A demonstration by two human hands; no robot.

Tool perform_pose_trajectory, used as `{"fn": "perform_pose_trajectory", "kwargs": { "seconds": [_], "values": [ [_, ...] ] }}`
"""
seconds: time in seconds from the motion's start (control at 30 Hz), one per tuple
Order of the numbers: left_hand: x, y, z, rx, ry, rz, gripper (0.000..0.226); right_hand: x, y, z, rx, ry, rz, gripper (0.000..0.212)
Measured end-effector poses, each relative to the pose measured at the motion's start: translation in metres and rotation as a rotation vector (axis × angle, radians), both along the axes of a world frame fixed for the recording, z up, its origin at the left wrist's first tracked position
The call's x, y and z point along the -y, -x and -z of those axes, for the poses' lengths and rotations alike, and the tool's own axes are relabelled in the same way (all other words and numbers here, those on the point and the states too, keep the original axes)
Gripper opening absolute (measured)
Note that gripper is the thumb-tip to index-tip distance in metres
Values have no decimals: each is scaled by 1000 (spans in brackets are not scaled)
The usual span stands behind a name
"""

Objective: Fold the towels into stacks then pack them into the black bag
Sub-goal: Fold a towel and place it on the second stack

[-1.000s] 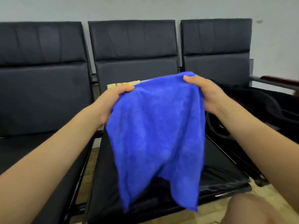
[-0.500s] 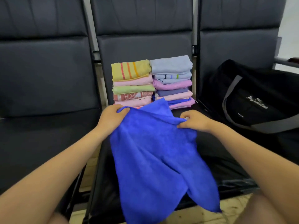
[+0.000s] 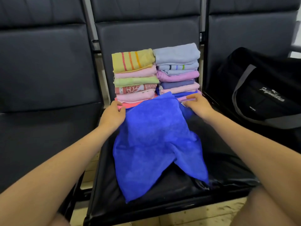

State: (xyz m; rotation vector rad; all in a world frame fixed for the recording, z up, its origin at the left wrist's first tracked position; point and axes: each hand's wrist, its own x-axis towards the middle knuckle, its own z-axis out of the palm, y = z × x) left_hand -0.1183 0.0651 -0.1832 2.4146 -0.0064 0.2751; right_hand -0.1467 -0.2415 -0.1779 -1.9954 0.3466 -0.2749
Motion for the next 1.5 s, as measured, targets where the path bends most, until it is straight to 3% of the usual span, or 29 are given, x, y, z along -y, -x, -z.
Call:
{"fn": "perform_pose_trajectory", "kwargs": {
  "seconds": [0.07, 0.13, 0.23, 0.33, 0.43, 0.5, 0.6, 0.67, 0.83, 0.9, 0.93, 1.03, 1.17, 1.37, 1.5],
  "values": [
    [0, 4, -1, 85, -25, -41, 33, 3, 3, 3, 16, 135, 86, 35],
    [3, 23, -11, 281, -54, -33, 30, 1, 15, -1, 150, 266, 153, 26],
    [15, 68, -23, 456, -62, 206, 11, -12, 44, -7, 299, 373, 50, 5],
    [31, 112, -17, 104, -247, 479, 23, -30, 78, -9, 207, 440, -308, 30],
    [39, 141, 7, -165, -512, 629, 38, -43, 112, 0, -172, 586, -700, 35],
    [38, 151, 20, -144, -629, 686, 34, -46, 127, 13, -372, 693, -820, 34],
    [35, 152, 25, -37, -669, 682, 17, -40, 131, 22, -252, 865, -786, 18],
    [33, 149, 23, -27, -593, 651, 15, -35, 132, 21, -158, 967, -747, 11],
    [29, 127, -4, -47, -102, 434, 20, -31, 129, 5, 46, 698, -519, 20],
    [24, 117, -16, -6, -10, 384, 12, -29, 123, -7, 104, 661, -480, 15],
    [21, 114, -21, 32, -74, 388, 10, -28, 121, -12, 117, 686, -469, 12],
    [14, 105, -28, 110, -486, 421, 32, -24, 111, -18, 128, 789, -441, 14],
    [10, 89, -29, 190, -646, 443, 20, -11, 92, -18, 143, 657, -402, 9],
    [-3, 73, -34, 212, -517, 409, 10, 4, 70, -11, 131, 404, -288, 29],
    [-4, 64, -31, 214, -236, 334, 20, 7, 53, -7, 156, 222, -213, 24]
  ]
}}
